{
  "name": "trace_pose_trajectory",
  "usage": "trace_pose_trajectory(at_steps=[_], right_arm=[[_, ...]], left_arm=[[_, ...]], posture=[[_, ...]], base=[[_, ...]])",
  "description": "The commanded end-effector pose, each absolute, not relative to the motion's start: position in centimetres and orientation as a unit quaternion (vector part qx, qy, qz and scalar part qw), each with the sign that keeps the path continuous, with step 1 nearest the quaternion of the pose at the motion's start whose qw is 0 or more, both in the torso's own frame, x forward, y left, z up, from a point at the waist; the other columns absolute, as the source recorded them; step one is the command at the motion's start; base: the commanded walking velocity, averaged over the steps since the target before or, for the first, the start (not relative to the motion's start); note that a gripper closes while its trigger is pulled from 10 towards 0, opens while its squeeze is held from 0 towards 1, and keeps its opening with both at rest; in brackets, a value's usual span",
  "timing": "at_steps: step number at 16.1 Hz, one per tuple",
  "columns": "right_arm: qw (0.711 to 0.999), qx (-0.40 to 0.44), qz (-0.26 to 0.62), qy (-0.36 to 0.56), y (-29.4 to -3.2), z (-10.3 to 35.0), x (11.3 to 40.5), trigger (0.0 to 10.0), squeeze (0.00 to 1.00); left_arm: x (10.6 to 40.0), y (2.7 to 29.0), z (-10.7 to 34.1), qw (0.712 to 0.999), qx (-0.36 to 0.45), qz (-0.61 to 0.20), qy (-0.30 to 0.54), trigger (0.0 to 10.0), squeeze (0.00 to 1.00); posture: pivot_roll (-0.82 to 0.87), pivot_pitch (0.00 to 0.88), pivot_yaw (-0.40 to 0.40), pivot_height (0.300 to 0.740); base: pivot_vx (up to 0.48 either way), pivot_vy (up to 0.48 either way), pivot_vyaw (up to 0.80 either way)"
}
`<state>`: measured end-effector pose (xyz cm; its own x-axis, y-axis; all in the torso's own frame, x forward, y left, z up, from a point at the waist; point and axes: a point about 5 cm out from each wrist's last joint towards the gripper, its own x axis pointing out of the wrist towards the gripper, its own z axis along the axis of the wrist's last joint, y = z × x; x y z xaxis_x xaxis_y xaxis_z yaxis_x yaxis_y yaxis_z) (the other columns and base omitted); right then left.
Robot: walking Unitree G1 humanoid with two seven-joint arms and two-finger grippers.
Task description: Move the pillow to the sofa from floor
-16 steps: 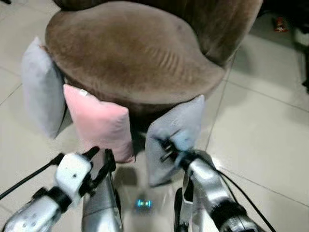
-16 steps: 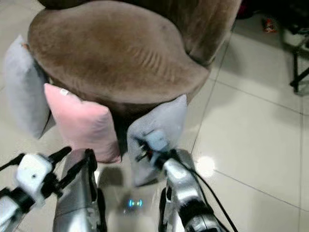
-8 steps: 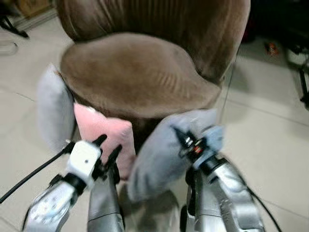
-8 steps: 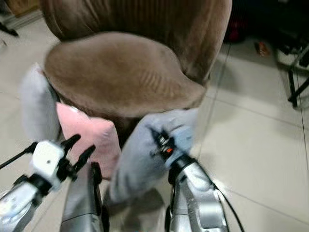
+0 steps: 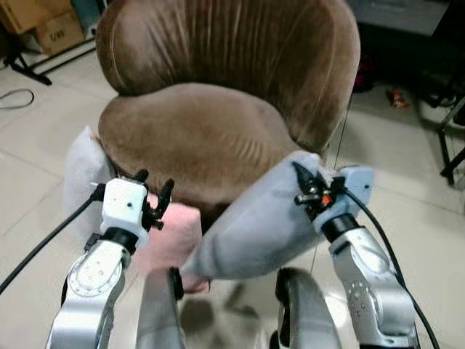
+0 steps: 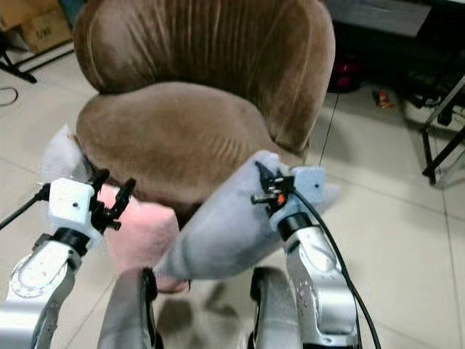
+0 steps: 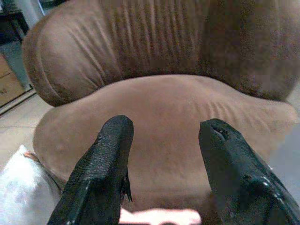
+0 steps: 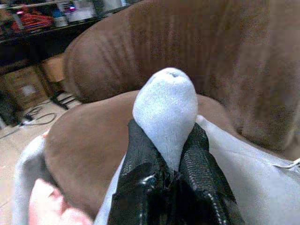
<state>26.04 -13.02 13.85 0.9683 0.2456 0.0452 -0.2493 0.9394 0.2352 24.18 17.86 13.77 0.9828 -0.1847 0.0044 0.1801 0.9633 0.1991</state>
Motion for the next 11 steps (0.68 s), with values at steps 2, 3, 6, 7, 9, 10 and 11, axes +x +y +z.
trace_pose_trajectory(at_steps=[2, 3, 6, 7, 9, 10, 11], right_arm=[[0.984, 0.133, 0.119, -0.022, -13.4, 14.9, 26.2, 10.0, 0.00], [0.984, 0.135, 0.117, -0.019, -13.5, 14.9, 26.1, 10.0, 0.00], [0.982, 0.148, 0.117, -0.005, -14.1, 14.7, 25.7, 10.0, 0.00], [0.982, 0.151, 0.112, -0.007, -14.2, 14.7, 25.8, 10.0, 0.00], [0.984, 0.151, 0.096, -0.007, -14.4, 14.8, 26.0, 10.0, 0.00], [0.988, 0.127, 0.082, 0.004, -14.8, 14.3, 26.1, 10.0, 0.00], [0.989, 0.131, 0.069, 0.009, -15.2, 14.0, 26.1, 10.0, 0.00]], left_arm=[[24.7, 17.7, 14.2, 0.989, 0.124, -0.075, -0.036, 10.0, 0.00], [24.5, 17.7, 14.4, 0.988, 0.130, -0.070, -0.045, 10.0, 0.00], [24.5, 18.0, 14.1, 0.990, 0.121, -0.051, -0.047, 10.0, 0.00], [24.5, 17.9, 13.9, 0.991, 0.117, -0.057, -0.042, 10.0, 0.00], [24.8, 17.5, 13.7, 0.990, 0.116, -0.064, -0.040, 10.0, 0.00], [25.0, 17.5, 13.8, 0.991, 0.113, -0.063, -0.041, 10.0, 0.00], [25.2, 17.5, 13.7, 0.991, 0.112, -0.062, -0.042, 10.0, 0.00]], posture=[[-0.01, 0.000, -0.027, 0.635], [-0.01, 0.000, -0.027, 0.645], [0.00, 0.000, -0.033, 0.680], [0.00, 0.000, -0.029, 0.695], [-0.01, 0.000, -0.017, 0.725], [-0.01, 0.000, -0.013, 0.740], [-0.01, 0.000, -0.010, 0.740]], base=[[0.000, 0.000, 0.00], [0.000, 0.000, 0.00], [0.000, 0.000, 0.00], [0.000, 0.000, 0.00], [0.000, 0.000, 0.00], [0.000, 0.000, 0.00], [0.000, 0.000, 0.00]])
